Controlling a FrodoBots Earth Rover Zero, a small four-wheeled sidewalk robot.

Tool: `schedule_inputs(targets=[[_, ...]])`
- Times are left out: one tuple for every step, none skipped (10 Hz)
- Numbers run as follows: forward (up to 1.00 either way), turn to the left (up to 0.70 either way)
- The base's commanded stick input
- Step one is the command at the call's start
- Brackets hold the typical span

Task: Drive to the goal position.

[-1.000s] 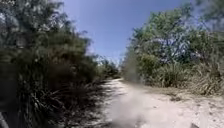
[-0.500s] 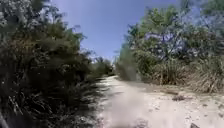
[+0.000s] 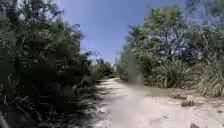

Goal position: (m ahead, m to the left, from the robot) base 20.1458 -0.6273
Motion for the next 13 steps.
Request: schedule_inputs(targets=[[0.45, 0.02], [0.45, 0.02], [0.45, 0.02], [0.45, 0.02], [0.45, 0.02], [0.45, 0.02], [0.45, 0.02], [0.45, 0.02], [0.45, 0.02], [0.45, 0.02], [0.45, 0.02], [0.45, 0.02], [0.45, 0.02]])
